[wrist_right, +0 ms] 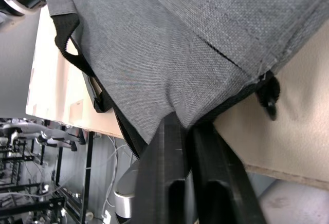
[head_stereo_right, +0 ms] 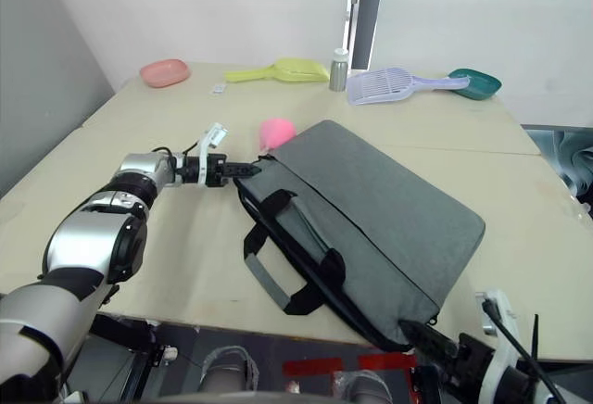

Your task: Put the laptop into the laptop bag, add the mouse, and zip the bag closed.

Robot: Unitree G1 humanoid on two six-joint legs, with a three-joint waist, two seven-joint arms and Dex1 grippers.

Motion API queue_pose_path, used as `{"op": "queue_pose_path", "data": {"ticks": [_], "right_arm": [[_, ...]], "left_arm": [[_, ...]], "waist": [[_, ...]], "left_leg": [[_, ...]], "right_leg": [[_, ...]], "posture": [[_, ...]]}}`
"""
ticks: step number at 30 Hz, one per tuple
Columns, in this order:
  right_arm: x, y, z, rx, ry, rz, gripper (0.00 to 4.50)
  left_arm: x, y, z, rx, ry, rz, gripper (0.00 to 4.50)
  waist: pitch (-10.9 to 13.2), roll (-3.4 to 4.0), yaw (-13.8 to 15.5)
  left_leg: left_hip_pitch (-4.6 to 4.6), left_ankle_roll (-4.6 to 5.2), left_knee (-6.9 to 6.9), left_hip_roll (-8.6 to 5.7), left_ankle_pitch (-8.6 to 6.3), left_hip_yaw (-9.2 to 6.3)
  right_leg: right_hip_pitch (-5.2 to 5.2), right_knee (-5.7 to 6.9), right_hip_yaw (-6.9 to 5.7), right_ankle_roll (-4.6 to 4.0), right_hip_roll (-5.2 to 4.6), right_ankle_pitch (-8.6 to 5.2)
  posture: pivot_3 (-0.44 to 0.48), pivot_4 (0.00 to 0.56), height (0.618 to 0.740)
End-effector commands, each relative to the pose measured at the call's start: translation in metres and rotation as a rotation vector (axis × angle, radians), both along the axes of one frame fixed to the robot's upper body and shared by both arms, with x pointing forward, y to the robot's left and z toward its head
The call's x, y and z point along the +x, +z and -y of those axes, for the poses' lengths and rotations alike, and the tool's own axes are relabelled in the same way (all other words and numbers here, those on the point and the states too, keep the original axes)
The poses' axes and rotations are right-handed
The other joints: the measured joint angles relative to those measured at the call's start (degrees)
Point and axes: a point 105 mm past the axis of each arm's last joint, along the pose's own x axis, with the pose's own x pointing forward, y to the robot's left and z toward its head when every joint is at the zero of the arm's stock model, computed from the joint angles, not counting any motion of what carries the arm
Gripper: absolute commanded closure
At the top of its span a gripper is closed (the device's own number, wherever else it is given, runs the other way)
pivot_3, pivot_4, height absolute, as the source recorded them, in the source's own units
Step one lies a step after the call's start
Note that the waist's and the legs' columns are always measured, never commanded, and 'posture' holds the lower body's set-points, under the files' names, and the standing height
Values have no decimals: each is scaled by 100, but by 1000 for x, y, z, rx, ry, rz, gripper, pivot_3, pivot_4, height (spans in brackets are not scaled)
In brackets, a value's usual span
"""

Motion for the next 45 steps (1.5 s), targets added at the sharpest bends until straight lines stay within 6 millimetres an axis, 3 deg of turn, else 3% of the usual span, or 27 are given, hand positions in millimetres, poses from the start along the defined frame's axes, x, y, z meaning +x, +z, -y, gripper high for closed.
{"op": "queue_pose_path", "data": {"ticks": [1, 3, 7, 15, 18, 21, 25, 31, 38, 45], "right_arm": [[6, 8, 8, -25, -18, 45, 4463], [18, 16, 15, -75, 8, 78, 4463], [51, 37, 23, -183, 101, 161, 4463], [87, 37, 8, -241, 294, 199, 4463], [96, 27, 1, -294, 373, 194, 4463], [108, 21, -2, -323, 404, 200, 4463], [123, 29, -4, -333, 429, 249, 4463], [121, 37, 5, -334, 452, 277, 4463], [92, 47, -7, -291, 552, 299, 4463], [101, 42, 3, -323, 502, 295, 4463]], "left_arm": [[-1, 15, -2, -12, -37, 55, 4500], [-8, 10, -16, 60, -65, 72, 4500], [-44, -6, -47, 268, -130, 120, 4500], [-93, 21, -59, 223, 14, 127, 4500], [-109, 28, -63, 205, 67, 119, 4500], [-119, 29, -70, 219, 107, 109, 4500], [-134, 26, -83, 219, 151, 80, 4500], [-148, 3, -80, 205, 167, 31, 4500], [-140, -12, -71, 186, 179, 42, 4500], [-134, -11, -68, 177, 166, 53, 4500]], "waist": [[0, 0, 9], [-1, 2, 10], [-2, 16, -258], [-1, 29, -204], [0, 26, -234], [1, 24, -241], [0, 25, -309], [-1, 23, -277], [-1, 23, -183], [-2, 24, -222]], "left_leg": [[0, 0, 0, 0, 0, -1], [-2, 1, 0, 0, 0, -1], [8, 3, 0, 4, 1, 16], [2, -10, -15, 17, 8, 8], [-8, -8, -4, 17, 10, 9], [-7, -8, 1, 18, 10, 8], [0, -7, 11, 20, 9, 12], [-6, 0, 20, 22, 11, 11], [-5, 34, 23, 21, 29, 12], [2, 23, 31, 20, 22, 18]], "right_leg": [[0, 0, -1, 0, 0, 0], [-1, 0, -1, 0, 0, 0], [-2, 4, 15, -1, 5, 5], [-15, 24, -4, -26, 14, -12], [-20, 25, -4, -26, 14, -12], [-23, 35, -5, -26, 15, -12], [-23, 49, 3, -26, 17, -12], [-25, 50, 3, -28, 18, -12], [-25, 52, 4, -30, 16, -13], [-24, 62, 15, -30, 15, -12]], "posture": [[0, 150, 740], [0, 150, 740], [0, 150, 740], [0, 150, 740], [0, 150, 740], [0, 150, 740], [0, 150, 740], [0, 150, 740], [0, 150, 740], [0, 150, 740]]}}
